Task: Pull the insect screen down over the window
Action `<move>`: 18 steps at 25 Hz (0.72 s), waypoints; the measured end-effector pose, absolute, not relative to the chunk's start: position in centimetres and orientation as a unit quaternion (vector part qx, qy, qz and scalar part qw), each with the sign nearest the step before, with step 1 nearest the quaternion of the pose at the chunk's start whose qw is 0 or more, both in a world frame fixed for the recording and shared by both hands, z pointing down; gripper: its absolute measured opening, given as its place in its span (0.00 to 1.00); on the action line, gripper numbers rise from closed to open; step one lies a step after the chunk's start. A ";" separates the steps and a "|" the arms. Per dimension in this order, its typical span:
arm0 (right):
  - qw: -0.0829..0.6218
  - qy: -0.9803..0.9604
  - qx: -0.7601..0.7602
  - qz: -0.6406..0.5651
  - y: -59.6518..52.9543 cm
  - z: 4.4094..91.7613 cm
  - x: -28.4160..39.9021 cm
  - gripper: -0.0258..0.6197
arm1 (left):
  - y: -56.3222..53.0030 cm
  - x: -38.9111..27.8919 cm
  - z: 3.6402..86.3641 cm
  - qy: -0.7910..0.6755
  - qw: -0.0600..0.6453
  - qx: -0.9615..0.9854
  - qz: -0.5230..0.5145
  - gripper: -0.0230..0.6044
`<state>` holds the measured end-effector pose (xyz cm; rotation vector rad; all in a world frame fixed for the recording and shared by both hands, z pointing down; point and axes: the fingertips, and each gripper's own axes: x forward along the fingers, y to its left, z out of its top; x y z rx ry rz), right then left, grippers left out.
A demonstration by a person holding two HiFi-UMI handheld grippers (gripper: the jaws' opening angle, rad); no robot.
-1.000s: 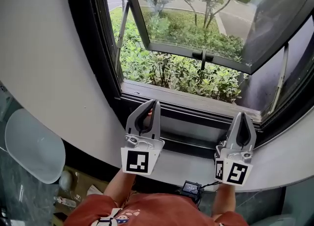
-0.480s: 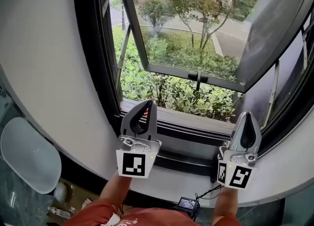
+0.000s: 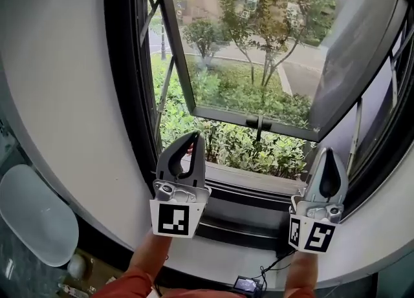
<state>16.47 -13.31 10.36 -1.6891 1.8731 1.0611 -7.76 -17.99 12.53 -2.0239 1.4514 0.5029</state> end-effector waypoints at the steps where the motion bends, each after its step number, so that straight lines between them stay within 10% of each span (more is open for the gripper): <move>1: 0.205 0.670 -0.602 0.382 -13.3 10.0 16.4 0.05 | -18.0 -7.8 11.9 0.544 0.299 -0.760 0.193 0.04; 18: 0.234 0.635 -0.572 0.464 -12.6 0.5 15.9 0.05 | -18.0 -7.0 2.2 0.528 0.384 -0.725 0.220 0.04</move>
